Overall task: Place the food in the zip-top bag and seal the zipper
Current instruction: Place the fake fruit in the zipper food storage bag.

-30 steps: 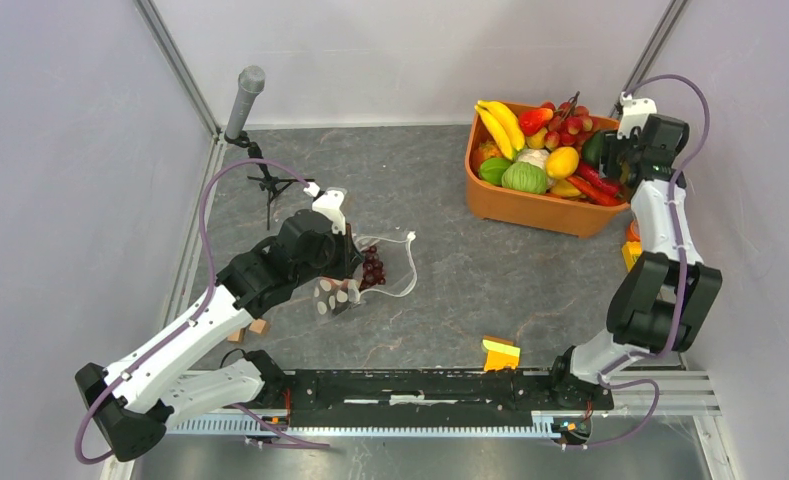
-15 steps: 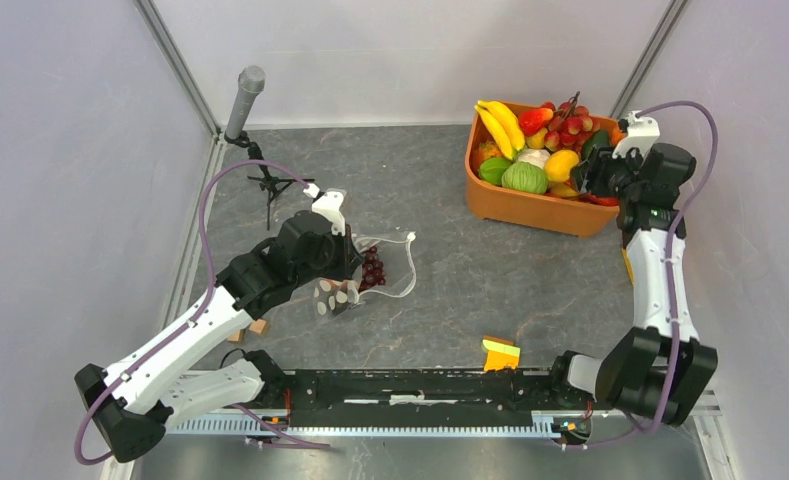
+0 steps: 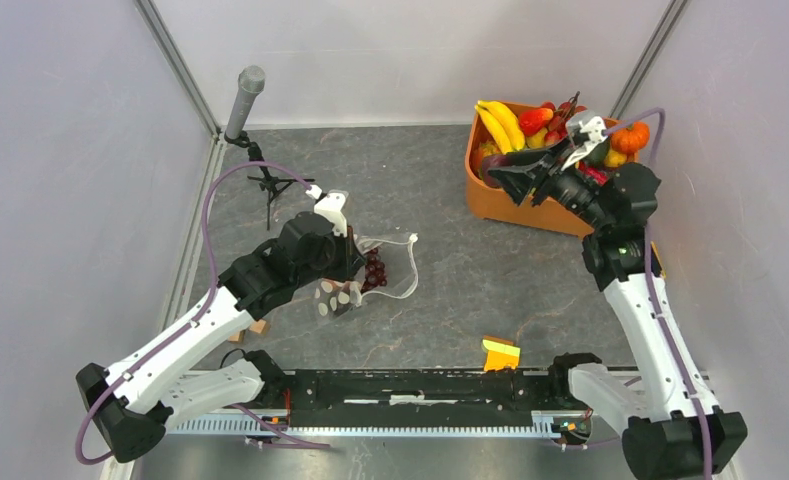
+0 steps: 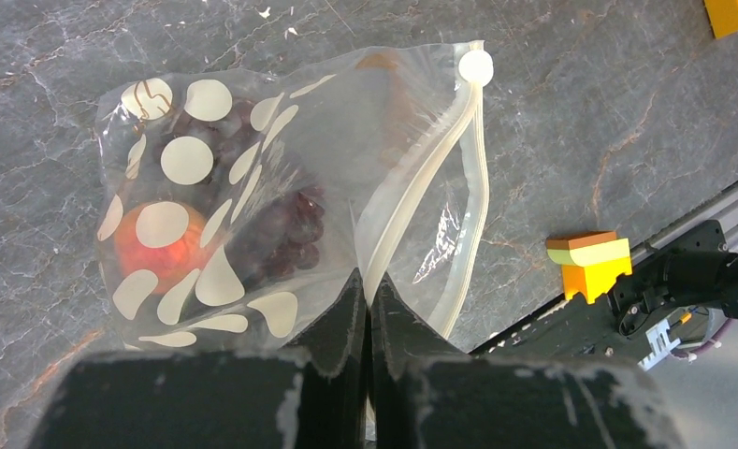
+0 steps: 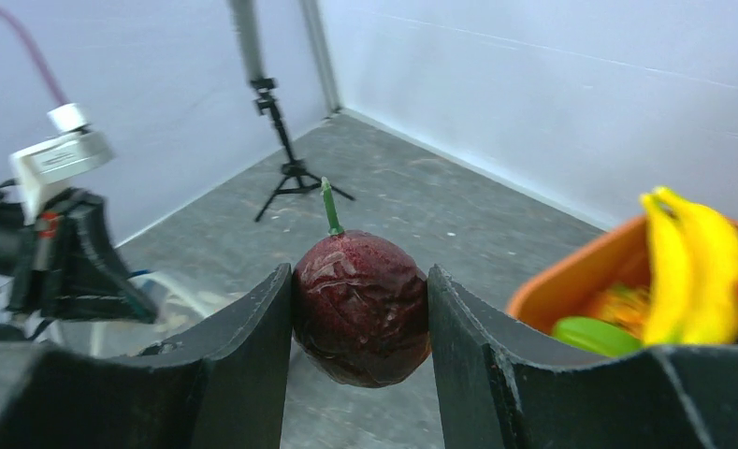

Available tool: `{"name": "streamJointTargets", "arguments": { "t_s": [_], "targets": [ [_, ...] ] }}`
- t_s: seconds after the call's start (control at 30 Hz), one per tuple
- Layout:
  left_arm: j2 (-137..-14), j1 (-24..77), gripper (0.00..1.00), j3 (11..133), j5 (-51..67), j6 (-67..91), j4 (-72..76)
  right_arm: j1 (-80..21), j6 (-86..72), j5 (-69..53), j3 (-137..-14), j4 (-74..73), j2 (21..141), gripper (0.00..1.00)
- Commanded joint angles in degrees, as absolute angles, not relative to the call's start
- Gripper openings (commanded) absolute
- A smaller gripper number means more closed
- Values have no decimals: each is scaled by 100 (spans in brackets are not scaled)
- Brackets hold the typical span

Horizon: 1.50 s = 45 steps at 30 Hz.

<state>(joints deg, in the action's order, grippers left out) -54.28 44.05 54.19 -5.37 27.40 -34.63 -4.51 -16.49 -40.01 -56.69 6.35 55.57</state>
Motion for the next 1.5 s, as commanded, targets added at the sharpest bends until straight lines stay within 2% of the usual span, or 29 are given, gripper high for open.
{"name": "streamJointTargets", "arguments": {
  "t_s": [0.0, 0.27, 0.5, 0.83, 1.23, 1.37, 1.47],
  "targets": [
    [-5392, 4377, 6, 5388, -438, 2900, -3138, -1169, -1869, -3991, -5465, 979, 5562, 42],
    [-5391, 4376, 6, 5396, -508, 2946, -3146, -3286, -1441, -3257, -5075, 997, 6002, 42],
    [-5457, 4374, 6, 5387, -495, 2978, -3155, -4550, -1031, -2464, -4765, 782, 6402, 43],
    [-5428, 4377, 6, 5393, -454, 2961, -3208, -5166, -841, -1160, -4674, 756, 7250, 43],
    [-5395, 4377, 6, 5414, -491, 3017, -3287, -5293, -1337, -1292, -4736, 1959, 7959, 45],
    [-5364, 4377, 6, 5461, -695, 3120, -3328, -5439, -1789, -1283, -4692, 2551, 8226, 55],
    [-5268, 4377, 6, 5484, -855, 3147, -3382, -5441, -1743, -1363, -4661, 2475, 8299, 69]
  ]
}}
